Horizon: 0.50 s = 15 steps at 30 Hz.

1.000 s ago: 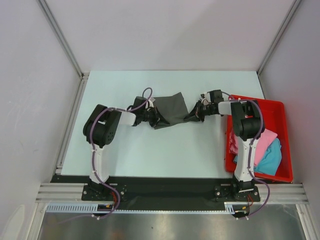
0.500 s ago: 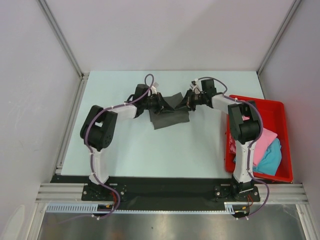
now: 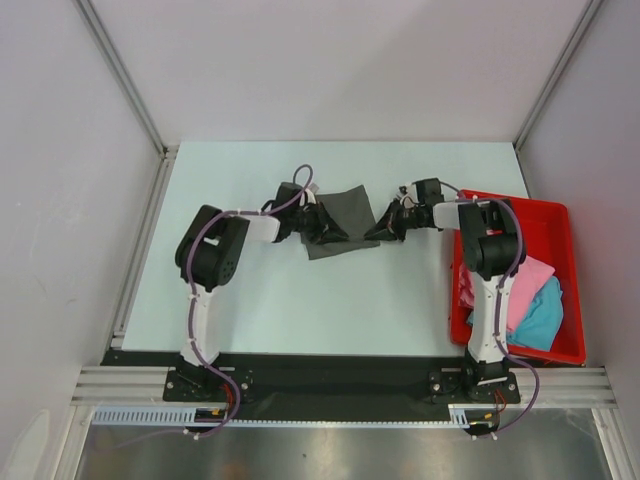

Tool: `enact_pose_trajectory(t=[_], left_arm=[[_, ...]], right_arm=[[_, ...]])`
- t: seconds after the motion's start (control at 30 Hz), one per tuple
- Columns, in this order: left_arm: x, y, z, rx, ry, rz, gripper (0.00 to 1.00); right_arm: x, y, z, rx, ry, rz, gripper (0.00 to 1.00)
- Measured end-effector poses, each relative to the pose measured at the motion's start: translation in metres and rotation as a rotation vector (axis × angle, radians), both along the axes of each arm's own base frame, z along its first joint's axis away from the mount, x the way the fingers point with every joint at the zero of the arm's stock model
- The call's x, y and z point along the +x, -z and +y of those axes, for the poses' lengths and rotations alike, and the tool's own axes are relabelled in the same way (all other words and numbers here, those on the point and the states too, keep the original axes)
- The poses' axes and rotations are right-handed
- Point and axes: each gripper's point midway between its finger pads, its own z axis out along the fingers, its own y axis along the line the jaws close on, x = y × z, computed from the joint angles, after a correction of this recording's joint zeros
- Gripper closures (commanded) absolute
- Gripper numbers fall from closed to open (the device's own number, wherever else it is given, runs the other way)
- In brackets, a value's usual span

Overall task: Fold and stack the t-shirts
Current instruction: Fold the tshirt

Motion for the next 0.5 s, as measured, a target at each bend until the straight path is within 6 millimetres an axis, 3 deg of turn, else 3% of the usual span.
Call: enact_pose_trajectory(t=[0.17,0.33,0.4,0.5], left_arm=[[-0.017,-0.038,0.012,0.039,0.019,-0.037,0.68],[-0.020,-0.087,0.025,0.017,0.014,-0.141,0.74],[-0.016,-0.085,0.033,0.017,-0.003,-0.151,0.78],[-0.012,-0.055,0.054,0.048,-0.043,-0.094,0.80]], right_arm=[[-0.003,-0.016,-0.006,-0.054,0.000,-0.018,0.96],[0.008,-0.049,0.011,-0.048,-0.028,-0.106,0.96],[0.008,-0.057,0.027,-0.036,-0.054,-0.134,0.95],[0.005,-0.056,0.044,-0.019,-0.077,-0.145,0.95]])
